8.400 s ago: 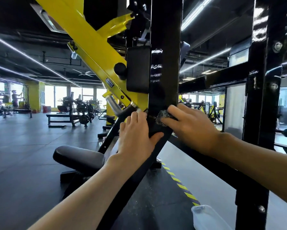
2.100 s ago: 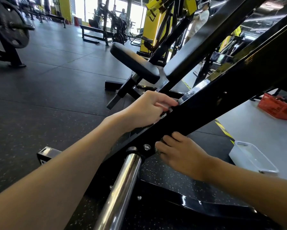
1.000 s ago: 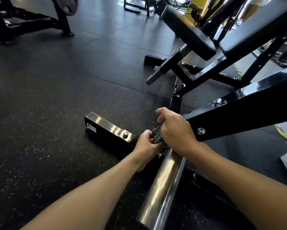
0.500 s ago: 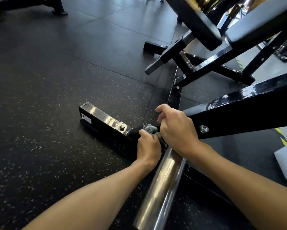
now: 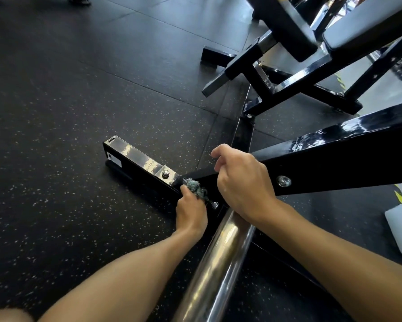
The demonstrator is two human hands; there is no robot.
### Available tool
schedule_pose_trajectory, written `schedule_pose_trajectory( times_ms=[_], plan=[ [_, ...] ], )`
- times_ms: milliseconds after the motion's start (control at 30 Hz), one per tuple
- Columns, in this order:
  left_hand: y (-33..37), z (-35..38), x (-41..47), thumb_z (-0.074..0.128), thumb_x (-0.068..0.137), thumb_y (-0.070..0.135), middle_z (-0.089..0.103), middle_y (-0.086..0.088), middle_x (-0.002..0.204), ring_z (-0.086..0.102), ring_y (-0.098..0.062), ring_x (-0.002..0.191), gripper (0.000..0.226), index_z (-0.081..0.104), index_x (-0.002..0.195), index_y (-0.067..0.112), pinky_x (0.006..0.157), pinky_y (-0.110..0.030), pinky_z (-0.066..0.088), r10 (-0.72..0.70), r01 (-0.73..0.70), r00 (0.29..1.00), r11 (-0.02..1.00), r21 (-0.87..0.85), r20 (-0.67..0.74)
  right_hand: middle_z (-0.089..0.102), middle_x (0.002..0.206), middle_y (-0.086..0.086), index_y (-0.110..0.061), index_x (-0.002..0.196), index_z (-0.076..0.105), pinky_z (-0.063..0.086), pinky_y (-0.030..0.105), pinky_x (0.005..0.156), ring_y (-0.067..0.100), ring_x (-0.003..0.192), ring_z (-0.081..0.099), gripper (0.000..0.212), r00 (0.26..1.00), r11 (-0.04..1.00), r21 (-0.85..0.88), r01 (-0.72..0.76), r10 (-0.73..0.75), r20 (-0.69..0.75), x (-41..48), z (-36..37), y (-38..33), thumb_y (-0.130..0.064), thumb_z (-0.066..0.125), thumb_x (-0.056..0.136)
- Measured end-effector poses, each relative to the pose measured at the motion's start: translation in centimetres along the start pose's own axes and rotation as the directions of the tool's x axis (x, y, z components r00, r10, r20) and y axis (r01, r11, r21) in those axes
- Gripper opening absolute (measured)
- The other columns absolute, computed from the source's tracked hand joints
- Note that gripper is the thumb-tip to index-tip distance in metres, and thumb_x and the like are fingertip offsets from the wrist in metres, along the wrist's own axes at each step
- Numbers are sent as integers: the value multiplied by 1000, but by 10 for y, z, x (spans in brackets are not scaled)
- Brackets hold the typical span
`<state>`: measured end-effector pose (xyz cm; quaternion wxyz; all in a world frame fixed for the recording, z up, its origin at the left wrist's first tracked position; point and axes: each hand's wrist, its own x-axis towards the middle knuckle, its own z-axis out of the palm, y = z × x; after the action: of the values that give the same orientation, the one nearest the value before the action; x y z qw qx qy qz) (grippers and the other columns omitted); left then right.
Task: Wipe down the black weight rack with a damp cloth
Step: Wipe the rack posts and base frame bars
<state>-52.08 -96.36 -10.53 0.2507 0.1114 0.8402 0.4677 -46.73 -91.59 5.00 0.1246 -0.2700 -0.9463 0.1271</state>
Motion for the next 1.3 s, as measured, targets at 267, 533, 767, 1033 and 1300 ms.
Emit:
schedule_pose_trajectory(
  times_ms=[267, 533, 767, 1033, 1300],
  plan=[
    [1, -6, 1, 44, 99, 11, 64, -9, 77, 58, -15, 51, 19, 58, 91, 1, 29, -17, 32, -116, 120, 989, 992, -40, 89, 55, 115, -6, -17, 124, 56, 52, 47, 81, 22, 96, 59, 44, 990, 983, 176, 46, -20, -143, -4, 2, 2, 1, 36, 88],
    [25, -16, -16, 62, 86, 8, 40, 10, 44, 37, -4, 40, 43, 36, 54, 19, 42, -16, 25, 315, -298, 941, 944, -139, 123, 59, 108, -5, -16, 122, 57, 51, 42, 81, 21, 94, 59, 41, 995, 992, 121, 29, -17, -98, -4, 2, 0, -3, 37, 89],
    [-9, -2, 3, 64, 90, 18, 59, 0, 60, 53, -8, 50, 21, 52, 73, 13, 49, -20, 40, 216, -215, 976, 972, -98, 5, 60, 101, -6, -16, 114, 59, 48, 39, 78, 20, 89, 58, 34, 996, 993, 117, 30, -20, -84, -3, 0, 2, -4, 38, 90],
    [-13, -2, 35, 43, 98, 5, 63, -19, 87, 53, -23, 43, 19, 59, 100, -5, 31, -21, 38, -291, 295, 955, 951, -97, 54, 61, 99, -4, -14, 112, 59, 48, 41, 78, 24, 87, 59, 32, 995, 991, 120, 55, -44, -89, -2, 1, 3, -5, 37, 90],
    [59, -73, -35, 48, 101, 19, 63, -10, 72, 57, -16, 54, 15, 59, 92, 13, 47, -28, 46, 69, 13, 963, 954, -299, 261, 53, 129, 3, -16, 137, 50, 46, 43, 96, 27, 115, 55, 43, 994, 976, 211, -47, 26, 103, 1, -5, -4, -20, 43, 95]
  ],
)
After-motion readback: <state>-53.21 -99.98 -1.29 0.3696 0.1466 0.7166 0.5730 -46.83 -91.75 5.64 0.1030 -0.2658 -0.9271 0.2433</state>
